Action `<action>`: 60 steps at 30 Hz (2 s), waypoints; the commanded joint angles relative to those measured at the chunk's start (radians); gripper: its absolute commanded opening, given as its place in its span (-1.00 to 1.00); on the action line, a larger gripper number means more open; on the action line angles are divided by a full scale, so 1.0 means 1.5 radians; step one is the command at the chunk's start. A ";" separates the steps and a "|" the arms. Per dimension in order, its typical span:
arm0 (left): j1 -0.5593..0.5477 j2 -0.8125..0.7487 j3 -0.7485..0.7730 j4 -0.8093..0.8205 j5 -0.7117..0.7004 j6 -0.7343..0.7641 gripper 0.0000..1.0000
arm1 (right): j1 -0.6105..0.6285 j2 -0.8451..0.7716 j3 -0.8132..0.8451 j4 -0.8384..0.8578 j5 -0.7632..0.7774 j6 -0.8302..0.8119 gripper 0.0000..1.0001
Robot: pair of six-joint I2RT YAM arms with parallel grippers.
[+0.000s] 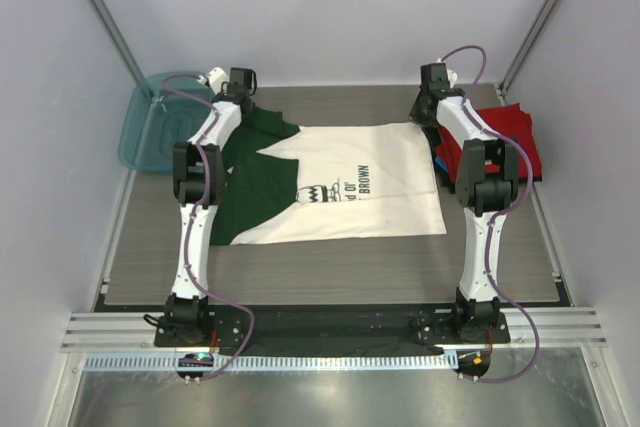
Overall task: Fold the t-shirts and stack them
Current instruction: Fold the tshirt
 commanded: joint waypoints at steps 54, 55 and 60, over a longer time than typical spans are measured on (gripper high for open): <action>-0.001 -0.154 -0.094 0.076 -0.031 0.017 -1.00 | -0.007 -0.048 -0.009 0.016 -0.018 0.015 -0.98; -0.001 -0.159 -0.097 0.077 -0.030 0.017 -1.00 | -0.009 -0.051 -0.013 0.017 -0.019 0.021 -0.97; -0.002 -0.197 -0.134 0.089 -0.017 0.018 -1.00 | -0.013 -0.067 -0.023 0.019 -0.030 0.022 -0.98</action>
